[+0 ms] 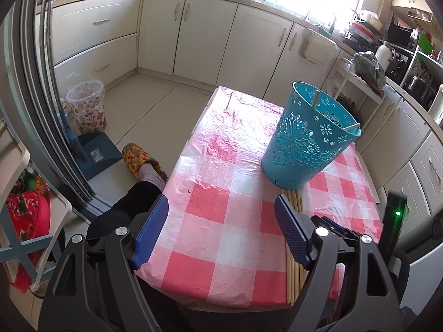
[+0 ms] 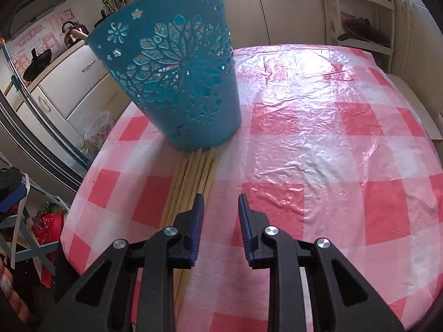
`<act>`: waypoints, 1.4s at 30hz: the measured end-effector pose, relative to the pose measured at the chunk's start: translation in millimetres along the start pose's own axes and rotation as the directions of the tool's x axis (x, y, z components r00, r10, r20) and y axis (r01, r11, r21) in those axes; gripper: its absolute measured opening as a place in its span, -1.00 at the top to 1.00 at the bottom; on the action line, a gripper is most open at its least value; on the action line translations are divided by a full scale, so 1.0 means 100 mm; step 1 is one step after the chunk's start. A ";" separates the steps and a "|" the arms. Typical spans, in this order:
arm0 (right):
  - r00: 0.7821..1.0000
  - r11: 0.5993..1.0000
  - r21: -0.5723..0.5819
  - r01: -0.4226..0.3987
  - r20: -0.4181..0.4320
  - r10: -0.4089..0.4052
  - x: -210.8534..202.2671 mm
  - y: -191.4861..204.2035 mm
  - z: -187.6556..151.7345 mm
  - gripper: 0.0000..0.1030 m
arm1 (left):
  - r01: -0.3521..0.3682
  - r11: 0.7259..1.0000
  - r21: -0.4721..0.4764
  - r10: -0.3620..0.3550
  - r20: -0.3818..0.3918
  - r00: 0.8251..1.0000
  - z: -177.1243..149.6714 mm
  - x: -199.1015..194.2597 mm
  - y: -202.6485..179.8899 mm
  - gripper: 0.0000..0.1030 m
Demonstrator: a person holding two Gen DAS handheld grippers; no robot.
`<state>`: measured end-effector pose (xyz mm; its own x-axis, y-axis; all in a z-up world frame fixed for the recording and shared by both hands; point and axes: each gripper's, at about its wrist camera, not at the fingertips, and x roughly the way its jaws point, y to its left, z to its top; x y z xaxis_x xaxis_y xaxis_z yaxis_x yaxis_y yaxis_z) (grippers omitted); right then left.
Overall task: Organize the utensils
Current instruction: 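Move the left gripper to the chopstick bundle beside the basket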
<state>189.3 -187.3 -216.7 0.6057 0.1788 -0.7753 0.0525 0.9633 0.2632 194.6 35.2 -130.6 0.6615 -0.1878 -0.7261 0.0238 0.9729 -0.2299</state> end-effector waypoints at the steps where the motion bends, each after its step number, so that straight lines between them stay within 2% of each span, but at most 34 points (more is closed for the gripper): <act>1: 1.000 1.000 -0.008 0.006 0.000 -0.006 0.02 0.01 0.00 0.50 | 0.000 1.000 0.002 0.000 -0.001 1.000 0.00 0.00 0.00 -0.46; 9: 0.998 0.996 -0.058 0.066 0.004 -0.066 0.13 0.11 0.03 0.51 | 0.001 1.000 -0.003 -0.001 -0.013 1.000 -0.04 0.05 0.01 -0.47; 12: 0.996 0.990 -0.110 0.089 0.010 -0.088 0.11 0.16 0.01 0.51 | 0.000 1.000 0.006 0.000 -0.024 1.000 -0.05 0.09 -0.01 -0.47; 15: 0.995 0.981 -0.164 0.100 0.008 -0.100 0.11 0.17 0.00 0.62 | -0.003 0.999 0.042 0.005 -0.060 0.998 -0.10 0.19 -0.09 -0.49; 17: 0.995 0.978 -0.182 0.098 -0.002 -0.100 0.10 0.13 0.00 0.77 | 0.000 0.996 0.084 0.008 -0.096 0.995 -0.13 0.33 -0.19 -0.49; 20: 0.995 0.979 -0.178 0.098 -0.004 -0.101 0.06 0.03 -0.01 0.78 | 0.011 0.991 0.135 0.008 -0.139 0.990 -0.18 0.53 -0.35 -0.49; 24: 0.997 0.989 -0.127 0.071 0.006 -0.071 -0.01 -0.15 -0.05 0.79 | 0.026 0.985 0.170 0.006 -0.183 0.983 -0.20 0.83 -0.53 -0.49; 31: 1.000 0.996 -0.085 0.016 0.019 -0.014 -0.03 -0.22 -0.07 0.79 | -0.003 0.972 0.234 0.054 -0.211 0.976 -0.22 1.23 -0.82 -0.49; 42: 0.999 0.998 -0.051 -0.036 0.022 0.038 -0.02 -0.35 -0.04 0.79 | -0.044 0.963 0.266 0.104 -0.218 0.970 -0.26 1.42 -0.94 -0.49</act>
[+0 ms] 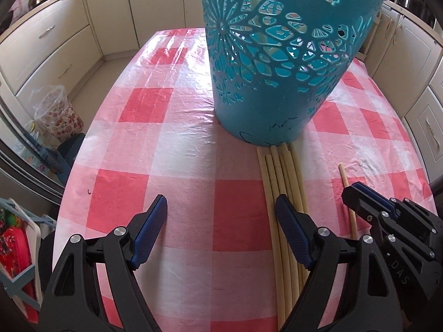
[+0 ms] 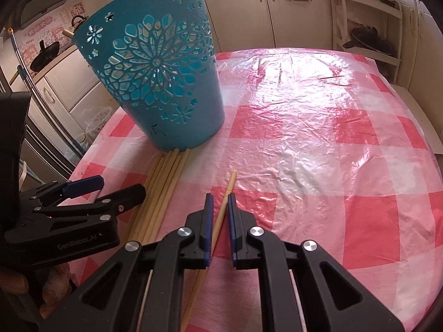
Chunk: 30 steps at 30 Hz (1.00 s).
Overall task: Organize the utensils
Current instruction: 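Move the left gripper to the chopstick bundle beside the basket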
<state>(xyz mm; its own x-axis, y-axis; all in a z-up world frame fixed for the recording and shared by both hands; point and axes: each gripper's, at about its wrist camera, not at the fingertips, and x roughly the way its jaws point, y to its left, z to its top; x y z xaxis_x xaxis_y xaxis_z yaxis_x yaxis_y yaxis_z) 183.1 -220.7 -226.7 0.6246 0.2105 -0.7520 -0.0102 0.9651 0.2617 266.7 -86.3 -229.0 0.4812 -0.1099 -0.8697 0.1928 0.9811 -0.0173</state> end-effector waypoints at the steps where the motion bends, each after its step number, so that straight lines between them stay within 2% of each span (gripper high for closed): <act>1: 1.000 1.000 0.002 -0.003 0.000 0.003 0.00 -0.02 0.00 0.79 | -0.006 1.000 -0.002 0.006 -0.004 1.000 0.01 0.01 0.02 -0.49; 12: 1.000 1.000 0.010 -0.018 0.000 0.018 -0.02 -0.09 0.01 0.79 | -0.039 0.999 0.028 0.038 0.014 0.999 0.10 0.10 -0.01 -0.44; 15: 1.000 1.000 0.010 -0.018 -0.001 0.018 -0.01 -0.08 0.01 0.79 | -0.030 0.999 0.044 0.028 0.035 0.999 0.13 0.10 -0.05 -0.18; 17: 1.000 1.000 0.011 -0.019 0.000 0.019 -0.02 -0.08 0.01 0.79 | -0.017 0.998 0.056 0.014 0.038 0.999 0.16 0.11 -0.06 0.11; 19: 1.000 1.000 0.012 -0.021 0.000 0.021 -0.02 -0.09 0.01 0.79 | -0.008 0.998 0.060 0.006 0.037 0.999 0.17 0.11 -0.06 0.21; 30: 1.000 0.999 0.017 -0.031 0.001 0.031 0.00 -0.12 0.02 0.79 | -0.023 0.998 0.060 0.021 0.040 0.999 0.18 0.11 -0.13 0.21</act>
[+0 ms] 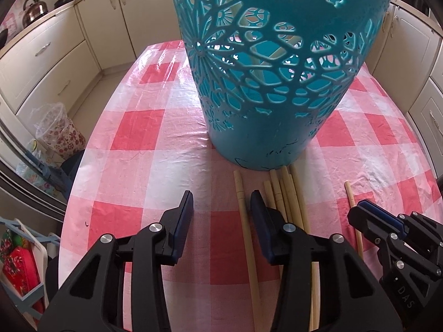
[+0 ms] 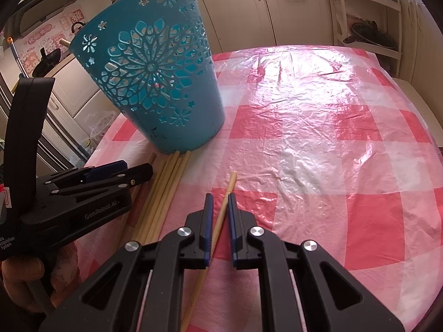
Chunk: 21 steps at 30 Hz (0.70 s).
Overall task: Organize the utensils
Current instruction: 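Move the left gripper to the chopstick bundle beside the basket, then close the left gripper on one chopstick and lift it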
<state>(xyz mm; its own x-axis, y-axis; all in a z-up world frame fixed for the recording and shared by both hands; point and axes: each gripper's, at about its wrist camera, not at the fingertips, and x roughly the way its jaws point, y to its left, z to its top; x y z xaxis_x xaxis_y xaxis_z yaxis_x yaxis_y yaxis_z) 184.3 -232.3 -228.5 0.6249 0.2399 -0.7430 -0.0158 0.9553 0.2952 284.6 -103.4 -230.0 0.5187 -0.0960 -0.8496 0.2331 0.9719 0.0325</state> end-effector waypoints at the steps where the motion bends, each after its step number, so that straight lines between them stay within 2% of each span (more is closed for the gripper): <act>1: 1.000 1.000 0.000 0.000 0.000 0.000 0.00 0.00 0.00 0.79 | -0.002 1.000 0.001 0.002 0.004 1.000 -0.01 0.00 -0.01 0.21; 3: 1.000 1.000 0.000 -0.001 0.000 0.001 0.00 0.00 0.00 0.79 | 0.003 1.000 0.006 -0.003 0.011 1.000 -0.03 -0.01 -0.03 0.28; 6: 1.000 1.000 0.001 -0.002 0.001 0.002 0.00 0.00 0.00 0.79 | 0.023 0.999 0.029 -0.024 0.020 1.000 -0.05 -0.03 -0.09 0.54; 8: 1.000 1.000 0.001 -0.002 0.001 0.002 0.00 -0.01 0.00 0.79 | 0.036 0.998 0.049 -0.037 0.020 0.999 -0.06 -0.03 -0.14 0.82; 9: 1.000 1.000 0.000 -0.001 0.001 0.001 0.00 -0.01 0.00 0.79 | 0.040 0.998 0.054 -0.041 0.018 0.999 -0.06 -0.04 -0.16 0.88; 14: 1.000 1.000 0.002 -0.002 0.001 0.002 0.00 0.00 0.01 0.78 | 0.071 0.997 0.041 -0.071 0.001 0.997 -0.09 -0.08 -0.14 0.90; 21: 1.000 1.000 0.003 -0.004 0.001 0.004 0.00 0.00 0.01 0.78 | 0.212 0.976 -0.052 -0.212 0.012 0.977 -0.12 -0.33 0.23 0.90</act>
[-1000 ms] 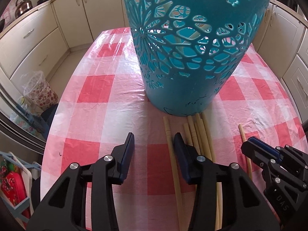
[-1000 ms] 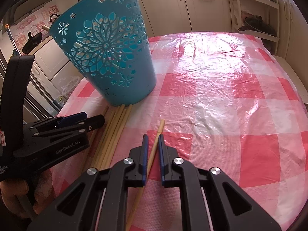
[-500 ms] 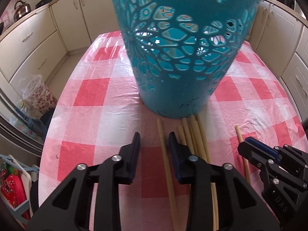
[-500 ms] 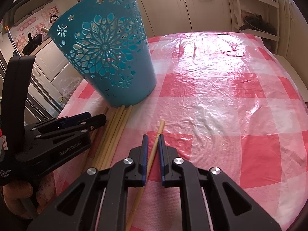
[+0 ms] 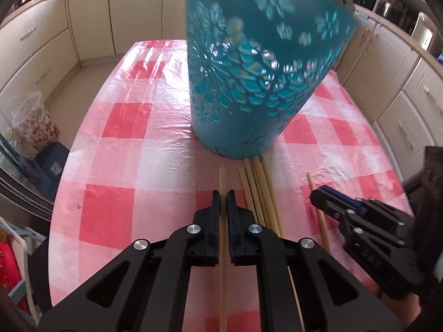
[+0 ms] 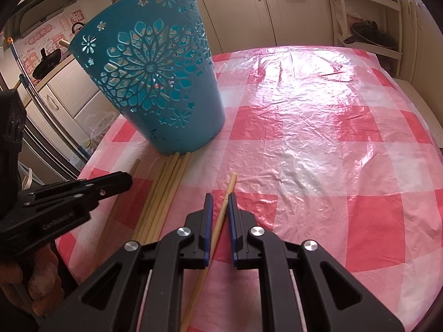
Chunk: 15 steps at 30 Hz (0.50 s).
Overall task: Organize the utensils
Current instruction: 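Close the left gripper on one chopstick and lift it, then drop the chopstick into the teal basket and open the left gripper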
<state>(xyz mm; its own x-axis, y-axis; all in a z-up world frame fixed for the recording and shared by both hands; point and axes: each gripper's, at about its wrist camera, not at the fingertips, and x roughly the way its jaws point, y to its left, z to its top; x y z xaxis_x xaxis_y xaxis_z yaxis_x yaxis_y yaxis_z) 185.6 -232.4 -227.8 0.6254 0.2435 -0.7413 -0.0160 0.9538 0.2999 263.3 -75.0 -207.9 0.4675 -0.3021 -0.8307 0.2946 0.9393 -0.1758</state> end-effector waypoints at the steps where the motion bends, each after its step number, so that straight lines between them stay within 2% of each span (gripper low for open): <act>1: 1.000 1.000 0.001 -0.001 0.000 0.001 0.00 0.00 0.00 0.77 | 0.021 1.000 -0.012 -0.021 0.011 1.000 0.00 -0.09 0.04 0.90; 5: 1.000 1.000 0.000 -0.002 0.001 0.002 0.00 -0.01 0.01 0.77 | 0.096 0.995 -0.024 -0.094 0.064 0.994 0.02 -0.46 0.12 0.90; 9: 1.000 1.000 0.001 -0.001 0.001 0.001 0.00 -0.01 0.00 0.76 | 0.186 0.983 -0.011 -0.182 0.151 0.972 0.15 -0.96 0.07 0.90; 11: 1.000 1.000 0.000 -0.001 0.001 0.001 0.01 -0.01 0.01 0.76 | 0.216 0.976 0.010 -0.213 0.216 0.953 0.29 -1.23 0.02 0.90; 15: 1.000 1.000 0.003 -0.003 0.002 0.003 0.01 0.00 0.01 0.76 | 0.236 0.970 0.055 -0.240 0.361 0.901 0.66 -1.67 -0.15 0.90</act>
<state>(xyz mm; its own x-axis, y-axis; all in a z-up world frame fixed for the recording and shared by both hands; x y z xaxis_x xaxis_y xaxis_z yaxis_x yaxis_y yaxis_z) 186.6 -232.6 -228.1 0.6266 0.2464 -0.7393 -0.0157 0.9525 0.3042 236.0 -49.5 -31.2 0.6516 -0.5565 -0.5155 0.4425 0.8308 -0.3376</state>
